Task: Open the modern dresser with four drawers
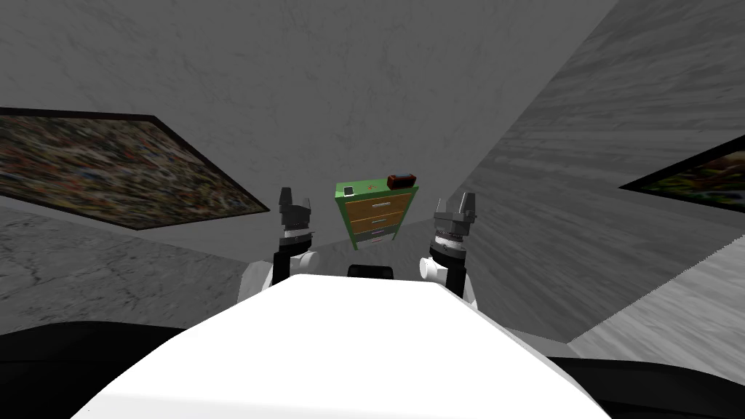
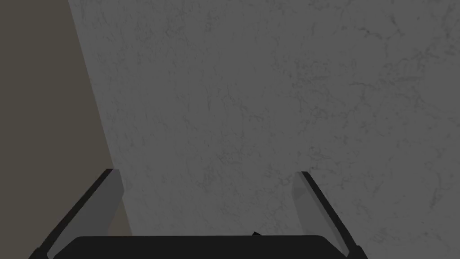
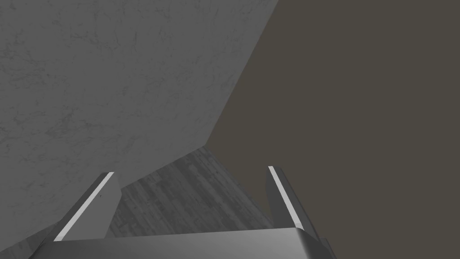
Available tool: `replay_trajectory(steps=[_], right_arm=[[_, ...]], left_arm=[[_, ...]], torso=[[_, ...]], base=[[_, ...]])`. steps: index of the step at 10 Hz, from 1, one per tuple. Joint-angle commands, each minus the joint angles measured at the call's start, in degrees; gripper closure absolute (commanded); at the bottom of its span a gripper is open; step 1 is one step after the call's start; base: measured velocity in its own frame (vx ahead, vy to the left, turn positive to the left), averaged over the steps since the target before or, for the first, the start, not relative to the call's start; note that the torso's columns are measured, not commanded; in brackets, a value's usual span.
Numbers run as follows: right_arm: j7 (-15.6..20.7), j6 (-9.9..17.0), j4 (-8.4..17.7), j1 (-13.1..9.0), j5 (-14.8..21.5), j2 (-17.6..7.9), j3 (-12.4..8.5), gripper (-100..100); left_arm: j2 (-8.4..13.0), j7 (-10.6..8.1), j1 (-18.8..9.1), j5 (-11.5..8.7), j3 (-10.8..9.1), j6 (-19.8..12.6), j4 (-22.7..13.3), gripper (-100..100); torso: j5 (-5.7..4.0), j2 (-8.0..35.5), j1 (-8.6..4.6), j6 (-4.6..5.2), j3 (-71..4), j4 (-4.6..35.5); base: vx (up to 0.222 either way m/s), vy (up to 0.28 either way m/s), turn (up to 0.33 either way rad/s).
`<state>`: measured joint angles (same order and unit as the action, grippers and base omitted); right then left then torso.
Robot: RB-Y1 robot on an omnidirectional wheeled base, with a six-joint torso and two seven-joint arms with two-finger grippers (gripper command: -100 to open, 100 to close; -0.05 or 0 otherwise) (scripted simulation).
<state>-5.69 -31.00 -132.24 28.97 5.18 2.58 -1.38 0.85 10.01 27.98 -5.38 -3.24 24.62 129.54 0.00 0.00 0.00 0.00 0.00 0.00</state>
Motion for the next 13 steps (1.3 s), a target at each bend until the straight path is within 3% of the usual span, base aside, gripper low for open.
replay_trajectory(steps=[1, 9, 10, 13], right_arm=[[0.0, 0.0, 0.0, 0.0, 0.0, 0.0, 0.0, 0], [0.0, 0.0, 0.0, 0.0, 0.0, 0.0, 0.0, 0], [0.0, 0.0, 0.0, 0.0, 0.0, 0.0, 0.0, 0], [0.0, 0.0, 0.0, 0.0, 0.0, 0.0, 0.0, 0]], left_arm=[[0.0, 0.00, 0.0, 0.0, 0.00, 0.0, 0.0, 0], [0.0, 0.00, 0.0, 0.0, 0.00, 0.0, 0.0, 0], [2.2, 0.04, 0.1, 0.0, -0.09, -0.8, 0.1, -100], [5.2, 0.17, 0.5, -0.2, -0.40, -3.3, 0.4, -100]], torso=[[0.00, 2.3, 0.00, 0.00, -4.7, 2.3], [0.00, 35.4, 0.00, 0.00, -70.7, 35.4], [0.00, 39.6, 0.00, 0.00, -79.2, 39.6], [-0.05, 42.1, -0.19, 0.00, -84.6, 42.2]], base=[[0.000, 0.000, 0.000], [0.000, 0.000, 0.000], [0.027, -0.029, 0.002], [0.063, -0.089, 0.007]])
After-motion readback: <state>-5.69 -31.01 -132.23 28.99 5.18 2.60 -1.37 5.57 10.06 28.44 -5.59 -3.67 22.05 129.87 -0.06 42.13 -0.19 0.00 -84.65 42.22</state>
